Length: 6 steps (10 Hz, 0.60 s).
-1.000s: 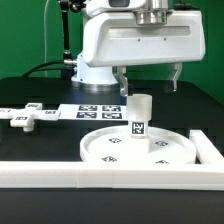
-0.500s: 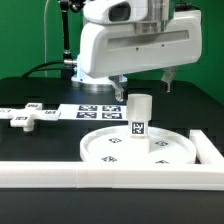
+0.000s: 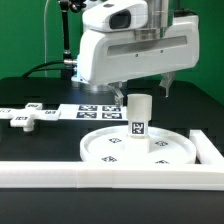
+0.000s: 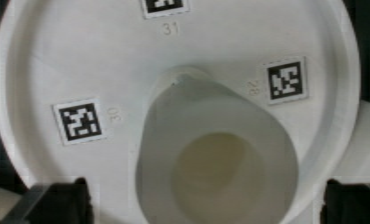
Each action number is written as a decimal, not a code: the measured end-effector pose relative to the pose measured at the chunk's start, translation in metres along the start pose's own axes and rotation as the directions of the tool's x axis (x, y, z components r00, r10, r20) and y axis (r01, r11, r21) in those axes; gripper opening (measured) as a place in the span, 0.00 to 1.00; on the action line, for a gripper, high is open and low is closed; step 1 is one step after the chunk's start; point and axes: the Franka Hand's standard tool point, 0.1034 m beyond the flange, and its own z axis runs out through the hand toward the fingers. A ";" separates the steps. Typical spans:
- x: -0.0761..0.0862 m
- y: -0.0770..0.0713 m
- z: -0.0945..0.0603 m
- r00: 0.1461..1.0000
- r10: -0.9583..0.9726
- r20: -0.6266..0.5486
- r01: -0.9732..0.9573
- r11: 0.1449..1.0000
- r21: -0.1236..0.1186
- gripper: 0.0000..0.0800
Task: Assemble round table
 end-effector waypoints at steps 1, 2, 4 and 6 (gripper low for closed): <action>-0.002 0.003 0.002 1.000 -0.024 -0.011 0.024 1.000 -0.006 0.81; -0.004 0.005 0.004 0.999 -0.041 -0.017 0.040 0.999 -0.010 0.81; -0.005 0.004 0.007 0.999 -0.044 -0.024 0.044 0.999 -0.015 0.81; -0.004 0.002 0.008 0.999 -0.047 -0.024 0.047 0.999 -0.015 0.81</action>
Offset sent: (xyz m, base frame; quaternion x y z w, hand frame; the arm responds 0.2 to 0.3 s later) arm -0.0063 0.0009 -0.0031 -0.0124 0.0236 -0.0286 0.9992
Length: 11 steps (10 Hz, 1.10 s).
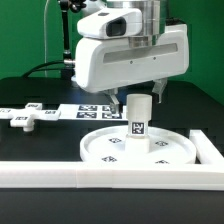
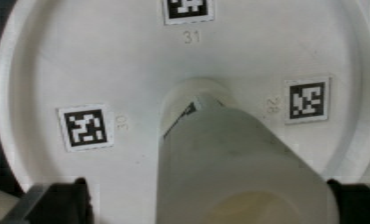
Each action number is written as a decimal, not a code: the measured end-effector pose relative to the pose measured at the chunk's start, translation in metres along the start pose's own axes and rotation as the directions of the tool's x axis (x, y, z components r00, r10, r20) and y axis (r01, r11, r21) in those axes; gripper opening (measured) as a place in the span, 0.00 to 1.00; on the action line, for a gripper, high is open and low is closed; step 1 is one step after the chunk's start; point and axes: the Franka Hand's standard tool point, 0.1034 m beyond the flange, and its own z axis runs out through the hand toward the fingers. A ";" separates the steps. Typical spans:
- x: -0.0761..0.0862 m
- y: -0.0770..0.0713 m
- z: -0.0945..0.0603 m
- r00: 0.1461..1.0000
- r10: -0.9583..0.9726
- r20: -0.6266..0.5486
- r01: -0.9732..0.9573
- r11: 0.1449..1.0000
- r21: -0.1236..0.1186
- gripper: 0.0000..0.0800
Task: Assemble round table
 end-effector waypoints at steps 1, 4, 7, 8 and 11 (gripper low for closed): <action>0.001 -0.002 0.000 1.000 -0.003 0.000 0.003 1.000 0.000 0.81; 0.002 -0.003 0.000 1.000 -0.006 0.000 0.006 1.000 0.000 0.51; 0.002 -0.003 0.000 1.000 0.015 0.000 -0.015 1.000 0.001 0.51; 0.003 -0.004 0.000 0.997 0.077 0.000 -0.077 0.997 0.003 0.51; 0.006 -0.004 0.001 0.907 0.422 0.002 -0.421 0.906 0.025 0.51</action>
Offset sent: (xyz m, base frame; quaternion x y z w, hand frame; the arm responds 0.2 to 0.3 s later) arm 0.0000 0.0000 0.0000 0.0000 0.0000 0.0000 1.0000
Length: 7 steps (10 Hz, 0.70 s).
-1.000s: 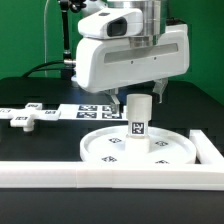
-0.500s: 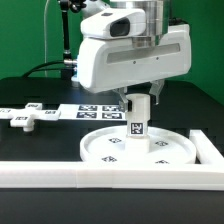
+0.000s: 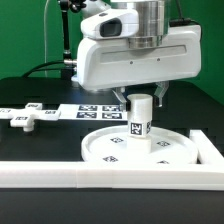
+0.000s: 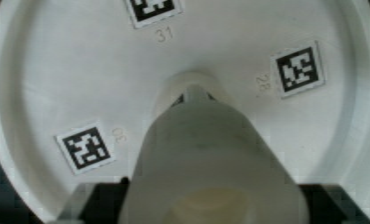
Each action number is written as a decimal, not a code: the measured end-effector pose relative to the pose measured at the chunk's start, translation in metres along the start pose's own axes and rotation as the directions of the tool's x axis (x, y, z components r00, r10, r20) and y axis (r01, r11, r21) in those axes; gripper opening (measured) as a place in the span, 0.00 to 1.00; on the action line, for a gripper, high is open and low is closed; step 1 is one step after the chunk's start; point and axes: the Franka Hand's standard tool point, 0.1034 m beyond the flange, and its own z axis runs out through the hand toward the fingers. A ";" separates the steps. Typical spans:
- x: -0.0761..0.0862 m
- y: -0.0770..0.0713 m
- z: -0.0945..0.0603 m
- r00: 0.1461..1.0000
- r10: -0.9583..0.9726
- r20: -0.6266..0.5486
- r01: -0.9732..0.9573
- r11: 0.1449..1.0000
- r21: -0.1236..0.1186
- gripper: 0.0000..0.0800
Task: Assemble round table
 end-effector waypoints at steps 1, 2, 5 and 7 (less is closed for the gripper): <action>0.000 0.001 0.000 0.992 0.126 -0.001 -0.126 0.992 0.010 0.51; 0.000 0.002 0.000 0.970 0.245 -0.005 -0.245 0.969 0.020 0.51; -0.004 0.001 0.002 0.804 0.594 -0.031 -0.593 0.804 0.045 0.51; -0.005 0.000 0.002 0.693 0.721 -0.026 -0.719 0.693 0.054 0.51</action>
Offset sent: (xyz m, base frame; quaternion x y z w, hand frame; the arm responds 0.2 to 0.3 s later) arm -0.0151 -0.0002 -0.0060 0.0095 0.0154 0.2894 0.9570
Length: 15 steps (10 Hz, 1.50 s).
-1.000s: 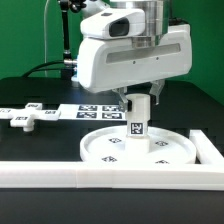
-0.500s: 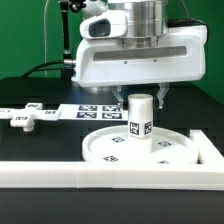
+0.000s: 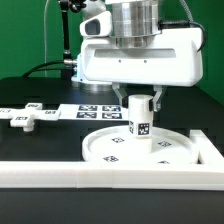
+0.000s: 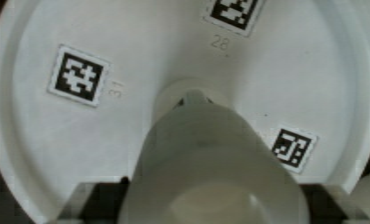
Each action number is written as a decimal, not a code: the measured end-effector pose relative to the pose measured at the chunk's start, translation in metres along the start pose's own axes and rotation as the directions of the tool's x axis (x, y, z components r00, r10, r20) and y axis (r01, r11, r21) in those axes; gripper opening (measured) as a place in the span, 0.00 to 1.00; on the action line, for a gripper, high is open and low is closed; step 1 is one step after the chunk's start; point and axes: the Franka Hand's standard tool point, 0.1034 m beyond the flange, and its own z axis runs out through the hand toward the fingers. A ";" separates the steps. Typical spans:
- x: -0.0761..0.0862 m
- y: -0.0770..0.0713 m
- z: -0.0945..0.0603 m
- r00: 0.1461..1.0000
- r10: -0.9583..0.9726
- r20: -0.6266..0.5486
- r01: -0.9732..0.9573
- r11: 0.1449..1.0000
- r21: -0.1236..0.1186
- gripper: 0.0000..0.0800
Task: Assemble round table
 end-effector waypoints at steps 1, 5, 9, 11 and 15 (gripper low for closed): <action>0.000 0.000 0.000 0.998 0.068 0.003 -0.068 0.998 0.003 0.51; -0.001 0.000 0.001 0.952 0.304 0.020 -0.305 0.952 0.014 0.51; 0.000 0.004 0.002 0.632 0.768 0.100 -0.775 0.628 0.073 0.51; -0.001 0.003 0.002 0.480 0.864 0.153 -0.877 0.475 0.071 0.51; -0.002 0.002 0.003 0.315 0.930 0.188 -0.949 0.312 0.044 0.51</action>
Offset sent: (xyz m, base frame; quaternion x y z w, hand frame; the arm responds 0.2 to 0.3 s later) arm 0.0000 0.0000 0.0000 0.0000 0.0000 0.1938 0.9810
